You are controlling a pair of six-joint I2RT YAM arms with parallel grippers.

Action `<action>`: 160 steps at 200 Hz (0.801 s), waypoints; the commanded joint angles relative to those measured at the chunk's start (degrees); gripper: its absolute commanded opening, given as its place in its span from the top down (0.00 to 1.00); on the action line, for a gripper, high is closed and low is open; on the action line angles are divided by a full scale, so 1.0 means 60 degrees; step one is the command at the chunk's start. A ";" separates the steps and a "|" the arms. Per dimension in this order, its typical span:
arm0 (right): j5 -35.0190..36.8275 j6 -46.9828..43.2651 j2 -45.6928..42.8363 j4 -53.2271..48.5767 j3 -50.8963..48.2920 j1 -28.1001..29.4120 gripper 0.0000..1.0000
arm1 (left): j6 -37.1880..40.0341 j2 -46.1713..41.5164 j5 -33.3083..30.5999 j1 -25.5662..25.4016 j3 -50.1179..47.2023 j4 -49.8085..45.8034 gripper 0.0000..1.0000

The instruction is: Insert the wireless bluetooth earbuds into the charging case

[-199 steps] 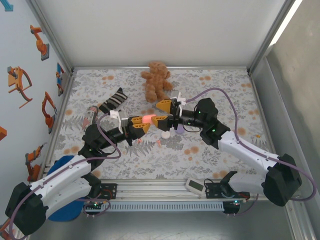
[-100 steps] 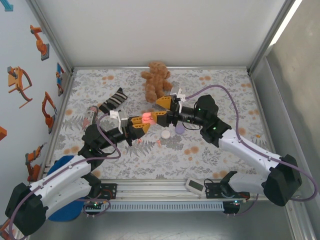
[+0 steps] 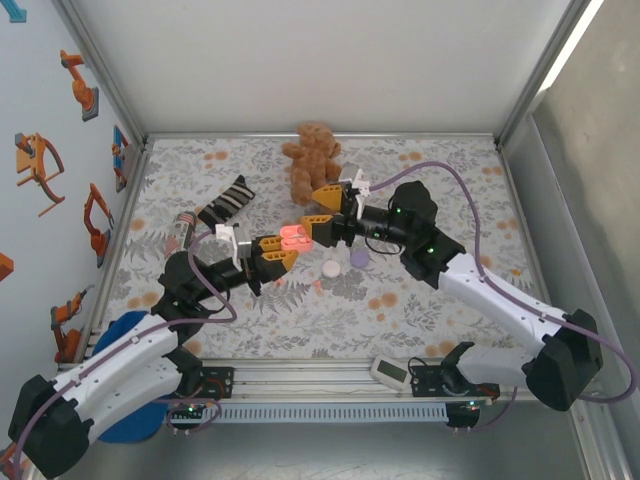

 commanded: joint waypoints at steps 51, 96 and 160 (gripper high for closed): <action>0.1286 -0.0324 -0.1084 -0.0668 -0.0243 -0.0051 0.28 | 0.0316 -0.0699 -0.0207 -0.0037 -0.0067 -0.0576 1.00; 0.2585 -0.0361 -0.1343 -0.1604 -0.0579 -0.0061 0.28 | 0.0199 -0.1285 -0.0377 -0.0048 -0.0361 -0.0707 1.00; 0.3357 -0.0239 -0.1002 -0.3119 -0.0650 -0.0060 0.29 | 0.0338 -0.2335 -0.0647 -0.0061 -0.0507 -0.1574 1.00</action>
